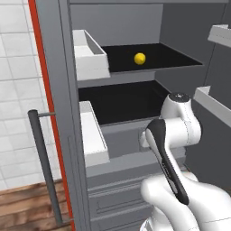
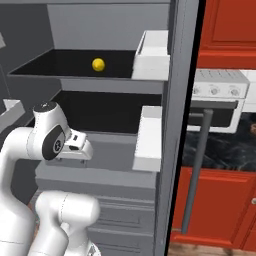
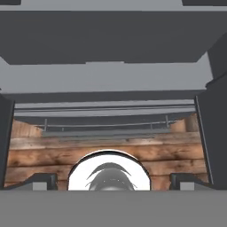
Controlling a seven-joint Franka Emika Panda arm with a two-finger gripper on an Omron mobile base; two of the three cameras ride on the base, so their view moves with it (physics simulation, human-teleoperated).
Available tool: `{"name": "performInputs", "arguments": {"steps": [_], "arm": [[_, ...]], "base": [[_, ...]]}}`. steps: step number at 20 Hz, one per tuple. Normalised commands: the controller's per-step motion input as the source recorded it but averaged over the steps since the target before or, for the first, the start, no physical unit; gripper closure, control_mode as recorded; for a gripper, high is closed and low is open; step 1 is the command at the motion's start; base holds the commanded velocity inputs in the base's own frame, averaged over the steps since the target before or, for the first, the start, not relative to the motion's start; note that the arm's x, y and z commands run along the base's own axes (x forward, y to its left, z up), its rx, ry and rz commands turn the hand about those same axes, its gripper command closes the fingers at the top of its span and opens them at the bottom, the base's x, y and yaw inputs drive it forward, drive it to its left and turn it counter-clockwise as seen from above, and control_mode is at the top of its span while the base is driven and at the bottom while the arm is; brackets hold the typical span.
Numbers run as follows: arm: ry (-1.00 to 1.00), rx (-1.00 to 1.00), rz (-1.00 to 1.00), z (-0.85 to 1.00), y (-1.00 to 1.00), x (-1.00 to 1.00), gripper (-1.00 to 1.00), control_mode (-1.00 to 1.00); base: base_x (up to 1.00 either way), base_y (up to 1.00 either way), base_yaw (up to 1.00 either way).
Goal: Retrieve a lemon from the fridge and place it on the cutting board with the fish.
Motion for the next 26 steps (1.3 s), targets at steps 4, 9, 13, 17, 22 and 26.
{"name": "performInputs", "arguments": {"steps": [4,9,13,17,22,26], "arm": [[0.00,0.00,0.00,0.00,0.00,0.00,-1.00,1.00],[0.00,0.00,0.00,0.00,0.00,0.00,-1.00,1.00],[0.00,0.00,0.00,0.00,0.00,0.00,-1.00,1.00],[0.00,0.00,0.00,0.00,0.00,0.00,-1.00,1.00],[0.00,0.00,0.00,0.00,0.00,0.00,-1.00,1.00],[-0.07,0.01,0.00,0.07,-0.13,0.00,-1.00,-1.00]], "base": [[0.50,-0.16,0.02],[0.55,-0.17,0.06],[0.37,-0.17,0.03],[0.31,-0.16,0.03],[0.15,-0.17,0.01],[0.00,0.00,0.00]]}}
